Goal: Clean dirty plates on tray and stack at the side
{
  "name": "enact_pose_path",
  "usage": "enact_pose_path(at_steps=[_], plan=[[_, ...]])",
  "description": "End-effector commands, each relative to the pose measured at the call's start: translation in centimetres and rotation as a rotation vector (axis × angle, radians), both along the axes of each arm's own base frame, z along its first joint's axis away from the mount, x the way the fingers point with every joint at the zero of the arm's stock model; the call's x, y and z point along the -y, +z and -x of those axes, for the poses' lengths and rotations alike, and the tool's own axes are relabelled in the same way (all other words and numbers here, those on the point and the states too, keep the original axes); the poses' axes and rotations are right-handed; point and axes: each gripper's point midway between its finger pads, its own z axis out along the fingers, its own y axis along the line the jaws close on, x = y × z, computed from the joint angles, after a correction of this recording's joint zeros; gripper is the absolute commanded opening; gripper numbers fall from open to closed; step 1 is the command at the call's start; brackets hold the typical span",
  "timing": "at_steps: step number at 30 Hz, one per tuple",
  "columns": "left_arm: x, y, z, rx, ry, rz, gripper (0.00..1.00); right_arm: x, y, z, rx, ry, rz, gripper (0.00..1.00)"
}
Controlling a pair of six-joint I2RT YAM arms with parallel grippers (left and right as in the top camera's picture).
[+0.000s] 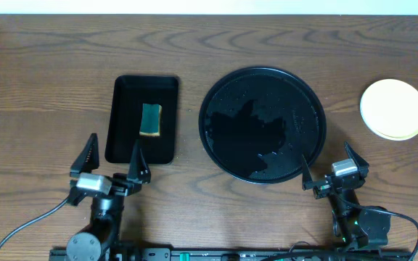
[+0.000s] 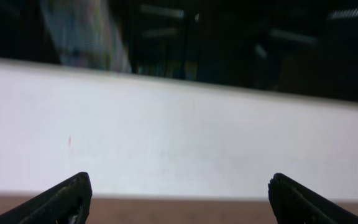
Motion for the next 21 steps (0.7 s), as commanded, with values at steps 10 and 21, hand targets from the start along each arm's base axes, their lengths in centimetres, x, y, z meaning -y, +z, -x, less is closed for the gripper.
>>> enact_pose_path(at_steps=[10,21], plan=[[0.0,-11.0,-2.1,-0.367,0.002,-0.017,0.91,0.6,0.0,-0.1,0.003,-0.025,0.006,0.99],[-0.3,-14.2,-1.9,-0.491,0.023,-0.052,0.91,0.6,0.0,-0.1,0.003,-0.025,0.006,0.99]])
